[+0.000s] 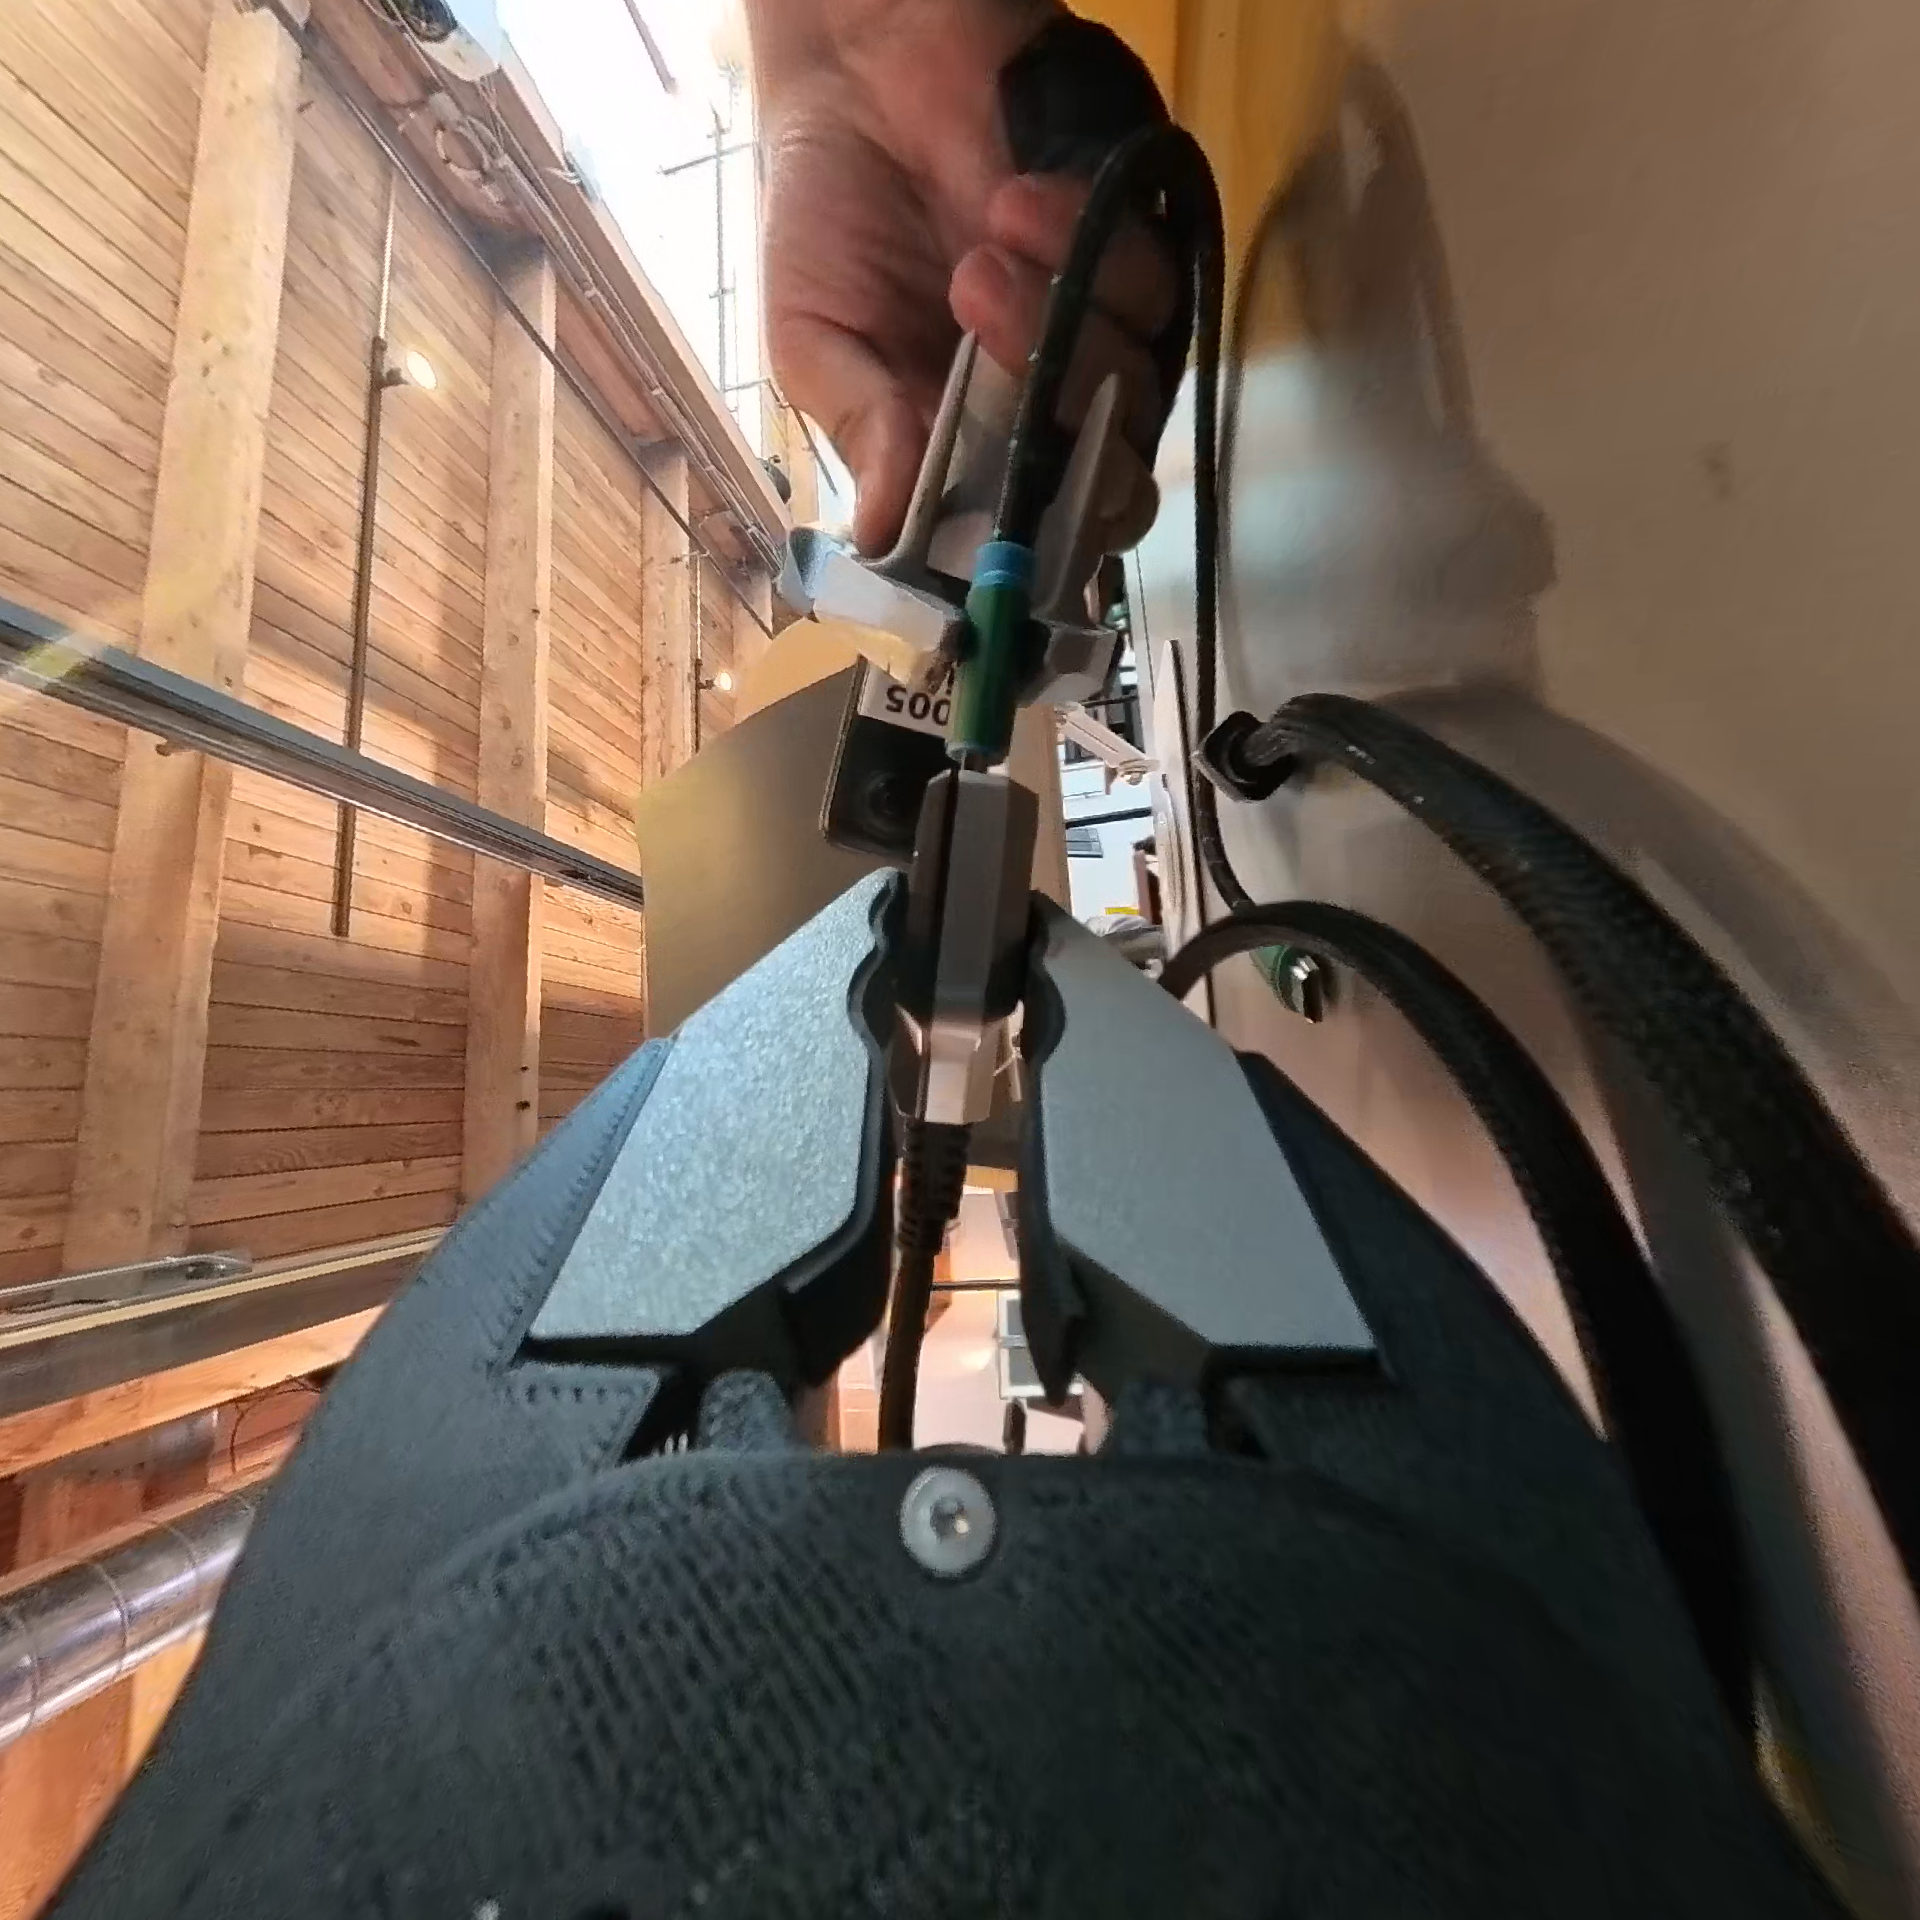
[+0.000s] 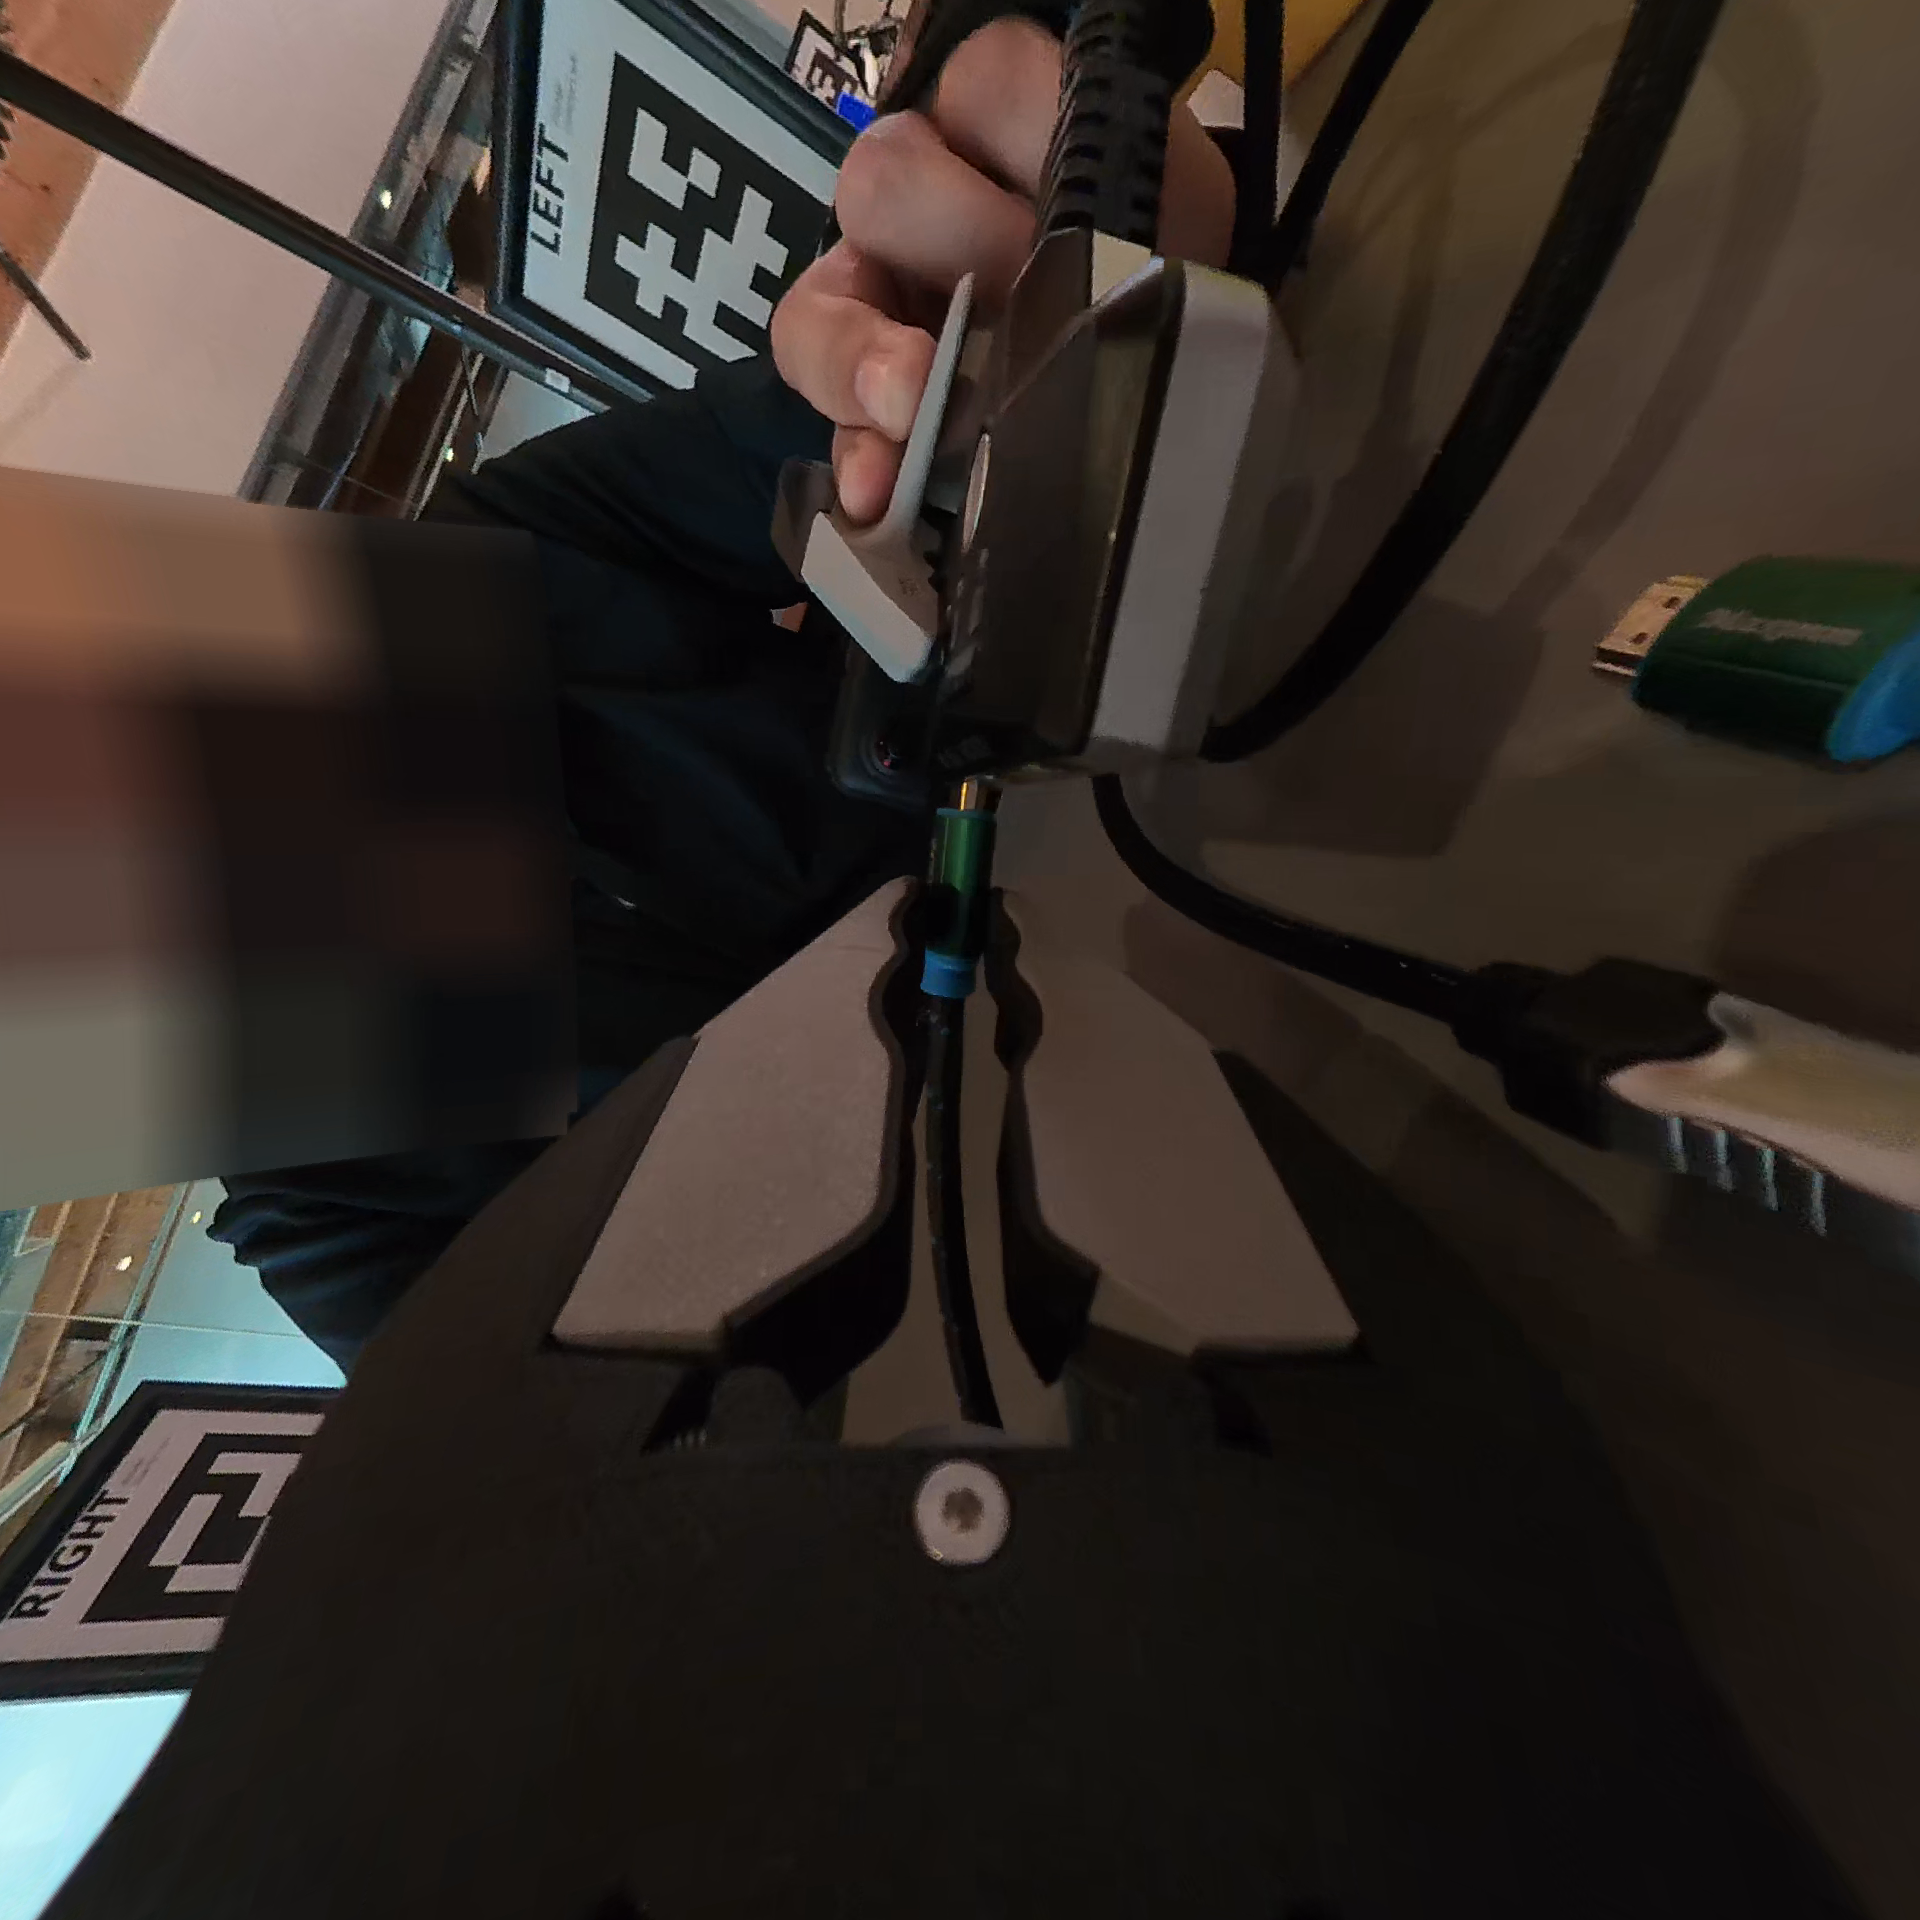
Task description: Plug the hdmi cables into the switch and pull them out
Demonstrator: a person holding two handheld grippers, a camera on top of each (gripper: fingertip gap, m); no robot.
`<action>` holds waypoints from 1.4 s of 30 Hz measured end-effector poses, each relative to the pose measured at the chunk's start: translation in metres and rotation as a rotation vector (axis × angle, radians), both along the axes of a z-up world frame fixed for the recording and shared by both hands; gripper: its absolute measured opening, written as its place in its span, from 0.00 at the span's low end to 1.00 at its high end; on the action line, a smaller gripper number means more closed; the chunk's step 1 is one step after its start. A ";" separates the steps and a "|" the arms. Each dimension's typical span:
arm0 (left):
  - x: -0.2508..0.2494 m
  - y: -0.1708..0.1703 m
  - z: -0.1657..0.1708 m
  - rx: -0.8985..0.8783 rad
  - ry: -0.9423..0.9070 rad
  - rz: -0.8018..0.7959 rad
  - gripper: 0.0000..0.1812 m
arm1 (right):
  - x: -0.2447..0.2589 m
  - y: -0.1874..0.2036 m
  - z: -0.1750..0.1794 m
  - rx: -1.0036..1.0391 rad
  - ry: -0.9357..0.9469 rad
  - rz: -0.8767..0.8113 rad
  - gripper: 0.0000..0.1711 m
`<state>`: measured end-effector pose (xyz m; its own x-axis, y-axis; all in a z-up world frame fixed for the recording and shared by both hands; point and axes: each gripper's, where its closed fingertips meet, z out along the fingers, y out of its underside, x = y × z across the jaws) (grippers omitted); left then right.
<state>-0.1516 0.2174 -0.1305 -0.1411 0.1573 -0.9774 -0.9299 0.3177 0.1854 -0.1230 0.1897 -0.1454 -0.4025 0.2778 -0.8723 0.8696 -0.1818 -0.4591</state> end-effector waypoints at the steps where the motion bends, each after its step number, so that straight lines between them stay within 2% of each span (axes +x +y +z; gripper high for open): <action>1: 0.000 -0.001 0.001 -0.003 -0.008 -0.001 0.09 | 0.000 -0.001 0.001 -0.003 0.003 0.003 0.04; 5: 0.000 -0.004 0.004 -0.014 -0.050 -0.006 0.09 | -0.001 -0.004 0.006 -0.035 0.016 0.022 0.04; 12: 0.013 -0.018 -0.003 -0.042 -0.039 -0.086 0.09 | 0.008 -0.025 0.003 -0.085 -0.016 0.169 0.04; 20: -0.004 0.003 -0.006 -0.108 -0.083 -0.030 0.10 | -0.012 -0.004 0.006 -0.022 0.005 -0.013 0.06; 24: 0.001 0.002 -0.009 -0.039 0.024 -0.040 0.10 | -0.013 0.005 0.004 0.095 0.044 -0.058 0.07; 26: -0.001 0.001 -0.011 -0.030 0.046 -0.037 0.10 | -0.013 0.012 0.004 0.130 0.054 -0.093 0.13; 29: -0.003 0.003 -0.008 -0.037 0.020 -0.030 0.10 | -0.015 0.022 0.011 0.160 0.098 -0.157 0.17; 31: -0.007 0.007 -0.011 -0.057 0.011 -0.013 0.10 | -0.017 0.032 0.016 0.243 0.146 -0.223 0.16; 36: -0.021 0.016 -0.016 -0.116 -0.044 0.035 0.10 | -0.016 0.041 0.034 0.596 0.348 -0.375 0.13; 39: -0.027 0.020 -0.012 -0.119 -0.087 0.054 0.10 | -0.014 0.043 0.017 0.749 0.332 -0.463 0.15; 42: -0.032 0.022 -0.011 -0.120 -0.098 0.073 0.10 | -0.011 0.038 0.009 0.781 0.360 -0.523 0.13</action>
<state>-0.1831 0.2399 -0.1413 -0.0507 0.0313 -0.9982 -0.9631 0.2631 0.0572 -0.1341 0.2280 -0.1366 -0.2703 0.9372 -0.2205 0.5528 -0.0364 -0.8325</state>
